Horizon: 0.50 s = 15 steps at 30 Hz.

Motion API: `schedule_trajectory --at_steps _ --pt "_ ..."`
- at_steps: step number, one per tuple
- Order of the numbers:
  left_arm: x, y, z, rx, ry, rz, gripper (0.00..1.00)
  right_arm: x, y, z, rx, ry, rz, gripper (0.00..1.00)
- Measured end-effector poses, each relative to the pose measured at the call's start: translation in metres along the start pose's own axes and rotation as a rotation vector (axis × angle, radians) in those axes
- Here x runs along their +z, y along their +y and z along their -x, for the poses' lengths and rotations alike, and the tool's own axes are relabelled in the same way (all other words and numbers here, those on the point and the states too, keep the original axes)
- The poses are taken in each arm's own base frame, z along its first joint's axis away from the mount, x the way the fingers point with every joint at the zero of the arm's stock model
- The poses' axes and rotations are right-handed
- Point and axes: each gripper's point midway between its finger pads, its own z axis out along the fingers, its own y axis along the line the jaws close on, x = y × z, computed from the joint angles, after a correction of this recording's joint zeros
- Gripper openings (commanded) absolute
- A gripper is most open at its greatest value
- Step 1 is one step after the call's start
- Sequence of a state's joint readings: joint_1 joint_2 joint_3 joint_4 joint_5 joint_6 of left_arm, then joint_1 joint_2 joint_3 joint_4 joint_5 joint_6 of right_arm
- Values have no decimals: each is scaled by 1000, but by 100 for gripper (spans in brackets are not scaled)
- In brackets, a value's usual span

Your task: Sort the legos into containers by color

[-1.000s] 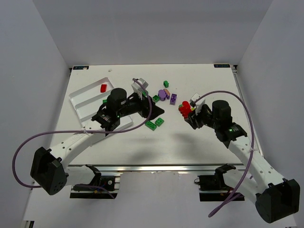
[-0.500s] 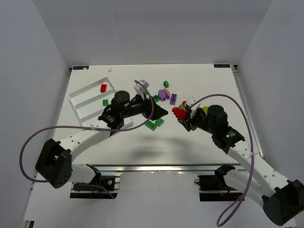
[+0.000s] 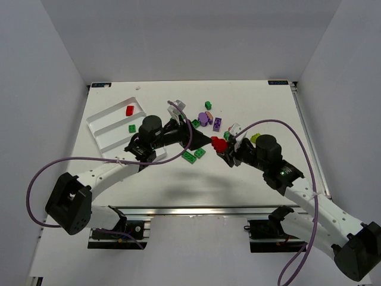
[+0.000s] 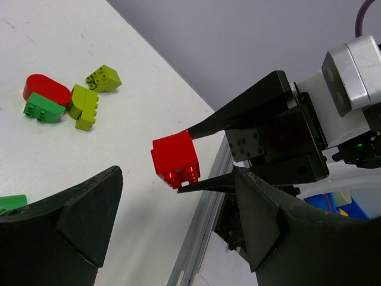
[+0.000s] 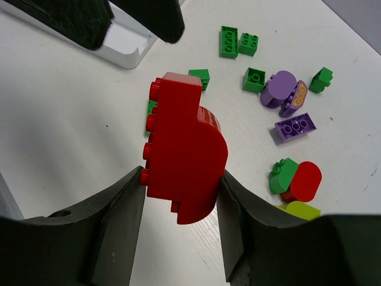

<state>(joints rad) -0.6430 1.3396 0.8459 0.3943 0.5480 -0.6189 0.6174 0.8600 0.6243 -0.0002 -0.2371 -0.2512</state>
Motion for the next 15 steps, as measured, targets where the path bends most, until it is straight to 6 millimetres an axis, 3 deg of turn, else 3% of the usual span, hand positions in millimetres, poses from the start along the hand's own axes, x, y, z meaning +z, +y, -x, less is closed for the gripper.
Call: schedule_trajectory --at_steps 8,15 --pt "6 4 -10 -49 30 -17 84 10 15 -5 -12 26 29 0" --pt "10 11 -19 -85 57 -11 77 12 15 1 -31 9 1 0"
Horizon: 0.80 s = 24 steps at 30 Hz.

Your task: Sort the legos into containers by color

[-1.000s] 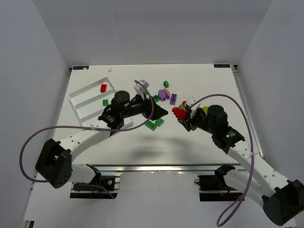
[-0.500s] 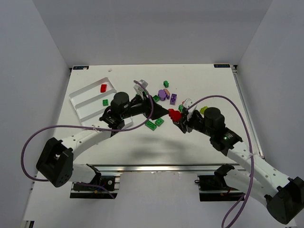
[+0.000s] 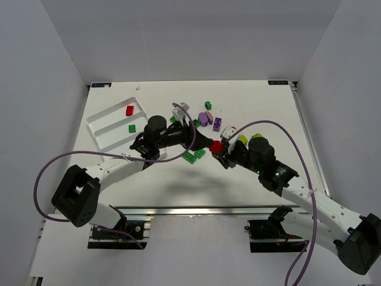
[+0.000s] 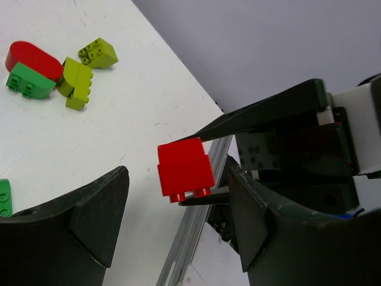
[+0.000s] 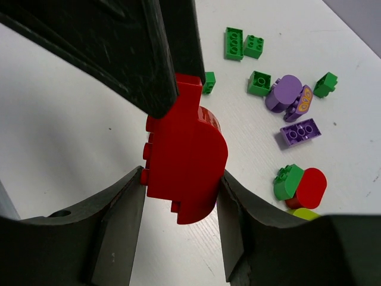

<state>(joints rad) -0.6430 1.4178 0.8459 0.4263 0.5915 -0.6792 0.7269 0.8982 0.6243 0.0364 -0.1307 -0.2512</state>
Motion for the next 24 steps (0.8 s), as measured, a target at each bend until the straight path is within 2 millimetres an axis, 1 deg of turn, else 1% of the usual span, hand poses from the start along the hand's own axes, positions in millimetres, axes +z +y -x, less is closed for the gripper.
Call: schedule_trajectory --at_steps 5,11,14,15,17,18,19,22,24 --pt "3 10 -10 -29 29 26 75 2 -1 5 -20 -13 -31 0" --pt "3 12 -10 -31 28 33 71 5 0 6 -39 -13 -54 0" --pt "3 12 -10 -32 29 34 65 8 3 2 -45 -3 -54 0" --pt "3 12 -10 -33 31 35 60 9 4 0 -47 2 -53 0" --pt "3 13 -11 -37 33 36 54 9 5 -3 -49 10 -55 0" --pt "3 13 -11 -38 34 35 48 10 5 -3 -50 11 -59 0" --pt "3 12 -12 -42 36 34 45 10 4 -3 -51 12 -62 0" --pt "4 12 -10 -49 35 32 41 10 1 -4 -57 13 -82 0" --pt "6 13 -11 -53 39 32 41 10 -1 -5 -60 13 -93 0"
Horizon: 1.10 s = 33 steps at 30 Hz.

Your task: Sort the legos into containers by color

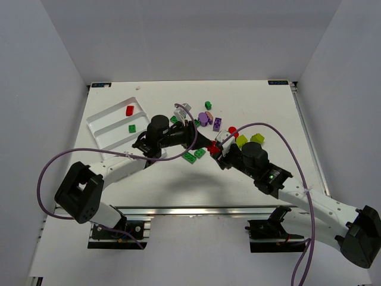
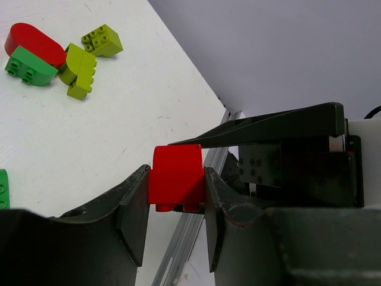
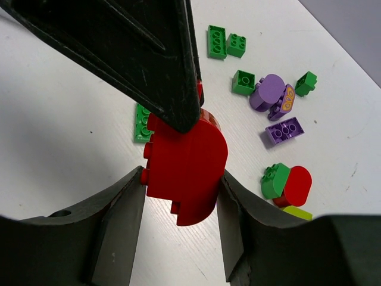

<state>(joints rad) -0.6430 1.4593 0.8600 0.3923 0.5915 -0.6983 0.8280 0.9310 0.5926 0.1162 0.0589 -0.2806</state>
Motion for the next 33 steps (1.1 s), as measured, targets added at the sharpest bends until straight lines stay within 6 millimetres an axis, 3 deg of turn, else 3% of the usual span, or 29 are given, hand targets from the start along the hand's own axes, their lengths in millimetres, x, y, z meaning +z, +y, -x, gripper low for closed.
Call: schedule_trajectory --at_steps 6,13,17,21,24,25,28,30,33 --pt "3 2 -1 -6 11 0 54 0 -3 -2 -2 7 -20 0" --pt "4 4 -3 -12 25 11 55 0 -8 1 -6 0 -46 0" --pt "4 4 -3 -10 28 13 50 0 -9 1 -9 0 -49 0" --pt "4 3 -1 -9 27 9 29 0 -8 0 -9 2 -49 0" --pt "4 3 -2 -9 31 6 20 0 -8 0 -9 2 -48 20" --pt "4 2 -2 -10 32 4 16 0 -8 0 -9 2 -48 37" --pt "4 3 -2 4 39 6 8 0 -7 0 -6 1 -44 67" --pt "4 6 -2 43 51 20 3 0 -7 1 1 -2 -38 78" --pt "2 16 -4 96 65 58 0 -3 -7 2 18 -10 -17 85"
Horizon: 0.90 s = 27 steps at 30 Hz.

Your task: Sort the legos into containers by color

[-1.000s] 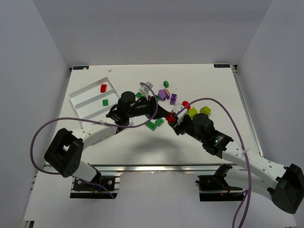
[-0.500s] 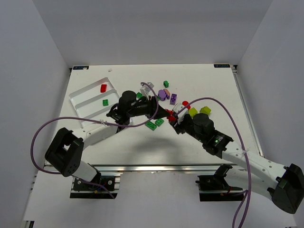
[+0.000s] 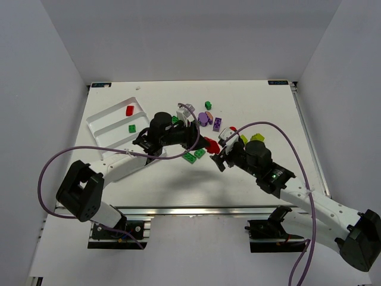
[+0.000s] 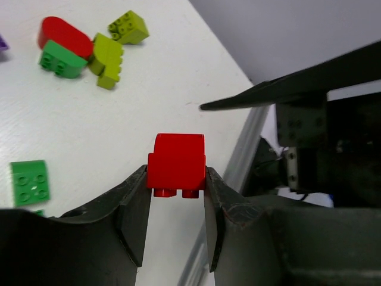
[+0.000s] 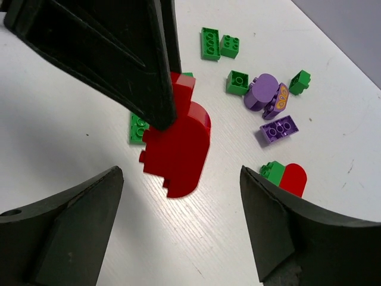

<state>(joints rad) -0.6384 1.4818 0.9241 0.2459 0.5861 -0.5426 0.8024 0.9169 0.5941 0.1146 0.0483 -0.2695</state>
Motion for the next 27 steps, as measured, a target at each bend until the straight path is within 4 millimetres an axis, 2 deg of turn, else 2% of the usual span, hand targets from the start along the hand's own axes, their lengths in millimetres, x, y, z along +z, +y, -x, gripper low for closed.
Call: schedule_trajectory --at_steps 3,9,12,14,17,21,24,27 --pt "-3 12 -2 43 8 42 0 -4 0 1 7 -3 26 90" --pt "-9 28 -5 146 29 109 0 -12 11 8 -33 -9 127 89" --pt "-16 29 -5 243 41 117 0 -18 19 7 -72 -2 212 87" --pt "-23 23 -3 335 35 94 0 -23 29 7 -95 -1 295 84" --pt "-41 5 -4 505 24 33 0 -29 42 11 -135 -21 393 82" --pt "-56 -20 -2 725 17 -61 0 -36 57 14 -195 -64 493 83" --pt "-62 -30 -11 855 36 -123 0 -39 64 18 -224 -95 544 83" --pt "-67 -36 -28 945 61 -181 0 -41 69 26 -231 -115 584 83"
